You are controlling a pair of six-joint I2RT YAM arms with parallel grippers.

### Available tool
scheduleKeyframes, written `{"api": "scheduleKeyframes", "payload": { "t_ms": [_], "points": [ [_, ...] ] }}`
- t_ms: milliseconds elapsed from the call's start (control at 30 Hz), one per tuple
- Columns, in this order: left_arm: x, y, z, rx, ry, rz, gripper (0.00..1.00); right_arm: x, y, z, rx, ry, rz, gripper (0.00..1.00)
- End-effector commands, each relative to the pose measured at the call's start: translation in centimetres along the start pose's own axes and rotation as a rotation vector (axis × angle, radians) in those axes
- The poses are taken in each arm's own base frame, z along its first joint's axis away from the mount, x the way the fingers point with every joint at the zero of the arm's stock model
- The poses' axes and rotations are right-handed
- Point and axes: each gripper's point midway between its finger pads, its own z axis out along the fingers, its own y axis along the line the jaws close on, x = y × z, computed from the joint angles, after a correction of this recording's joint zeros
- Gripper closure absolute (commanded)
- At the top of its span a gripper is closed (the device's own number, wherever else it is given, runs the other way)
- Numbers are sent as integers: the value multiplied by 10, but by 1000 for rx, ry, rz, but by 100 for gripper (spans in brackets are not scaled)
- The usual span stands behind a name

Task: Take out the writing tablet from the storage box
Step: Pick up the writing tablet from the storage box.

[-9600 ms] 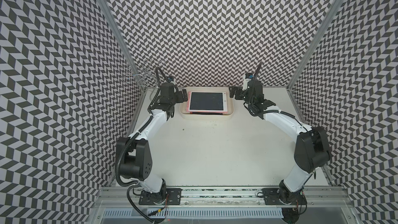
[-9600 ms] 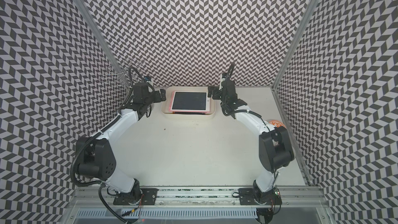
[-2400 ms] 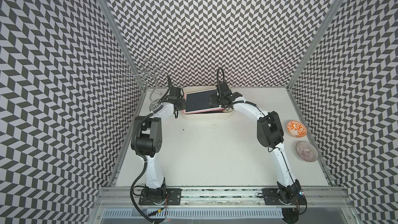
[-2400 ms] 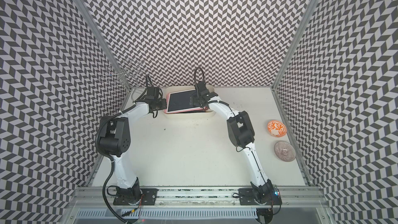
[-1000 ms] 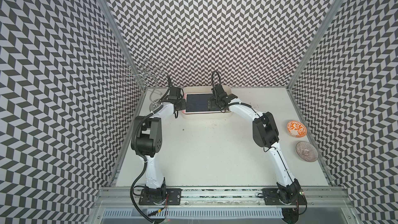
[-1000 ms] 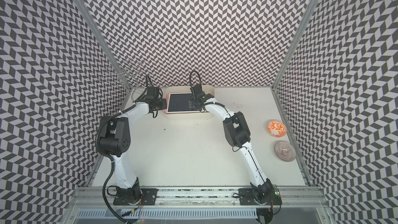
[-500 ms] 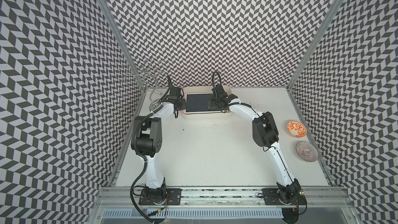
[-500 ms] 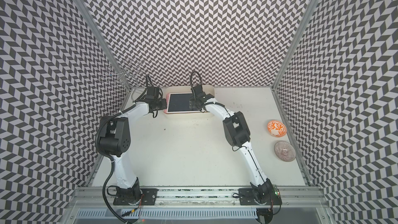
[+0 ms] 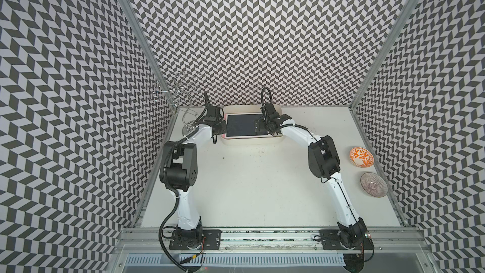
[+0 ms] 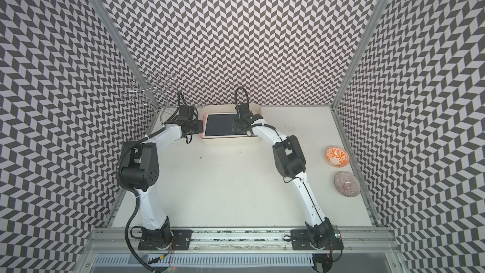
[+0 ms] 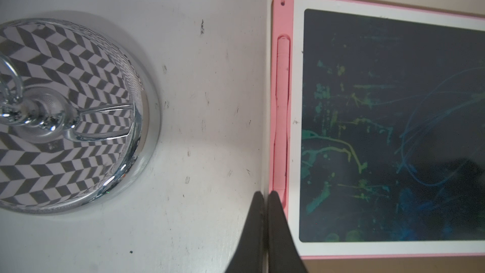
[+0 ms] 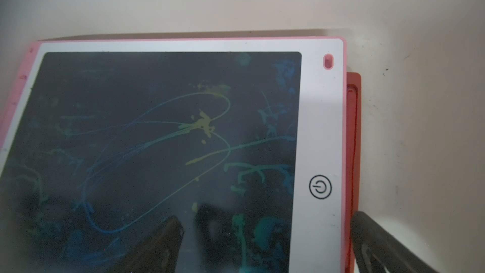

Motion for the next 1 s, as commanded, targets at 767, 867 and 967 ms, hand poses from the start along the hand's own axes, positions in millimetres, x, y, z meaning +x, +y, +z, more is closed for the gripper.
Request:
{"api": "scheduleKeyframes", "payload": {
  "t_ms": [767,867,967],
  "points": [
    [-21,-13,-12,35,-50,-4,100,-32,58,-47,-325,-37,65,1],
    [-21,-13,-12,35,-50,-3,100,-40,66,-60,-373,-47,74,0],
    [-21,-13,-12,35,-50,-3,100,-44,72,-70,-413,-49,85,0]
  ]
}}
